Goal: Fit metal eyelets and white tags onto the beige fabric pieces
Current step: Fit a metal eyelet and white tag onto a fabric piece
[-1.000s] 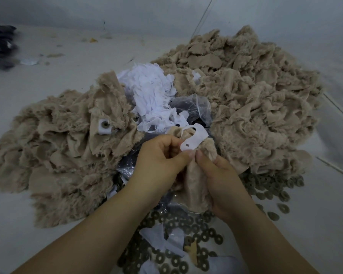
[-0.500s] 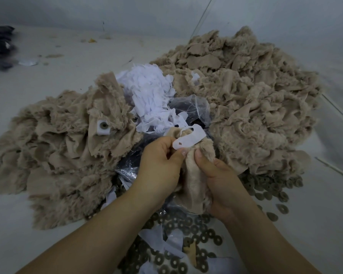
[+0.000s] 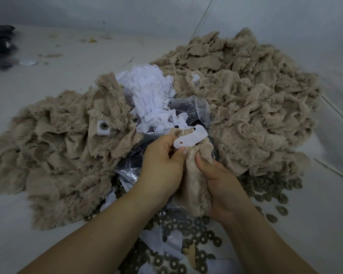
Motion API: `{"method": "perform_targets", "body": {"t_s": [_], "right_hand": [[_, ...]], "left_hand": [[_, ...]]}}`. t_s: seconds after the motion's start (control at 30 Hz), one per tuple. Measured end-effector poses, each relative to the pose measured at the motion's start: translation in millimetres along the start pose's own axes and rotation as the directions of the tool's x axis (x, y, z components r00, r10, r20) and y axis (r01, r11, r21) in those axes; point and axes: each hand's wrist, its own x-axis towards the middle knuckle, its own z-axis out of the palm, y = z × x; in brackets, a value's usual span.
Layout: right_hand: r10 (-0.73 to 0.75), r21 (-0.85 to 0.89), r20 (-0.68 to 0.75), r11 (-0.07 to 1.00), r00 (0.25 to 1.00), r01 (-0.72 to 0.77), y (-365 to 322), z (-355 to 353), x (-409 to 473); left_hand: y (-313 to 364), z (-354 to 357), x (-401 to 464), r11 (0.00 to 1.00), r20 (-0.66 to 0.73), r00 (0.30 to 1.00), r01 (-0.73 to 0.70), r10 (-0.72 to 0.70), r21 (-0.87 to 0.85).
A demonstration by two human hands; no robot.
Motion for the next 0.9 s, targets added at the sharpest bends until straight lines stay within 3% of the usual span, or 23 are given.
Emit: {"method": "perform_targets", "body": {"t_s": [0.3, 0.63, 0.77, 0.9], "right_hand": [[-0.03, -0.024, -0.028, 0.999, 0.999, 0.03, -2, 2, 1], [-0.036, -0.015, 0.018, 0.999, 0.999, 0.036, -14, 3, -3], [-0.166, -0.295, -0.079, 0.946, 0.983, 0.136, -7, -3, 0], [-0.325, -0.49, -0.058, 0.833, 0.944, 0.257, -4, -4, 0]], "left_hand": [[-1, -9, -3, 0.96, 0.009, 0.981, 0.194, -0.196, -0.199], [-1, -13, -1, 0.949, -0.017, 0.977, 0.203, -0.213, -0.239], [-2, -13, -2, 0.958, -0.009, 0.978, 0.203, -0.209, -0.201], [-2, -13, -4, 0.969, -0.035, 0.979, 0.195, -0.203, -0.153]]}}
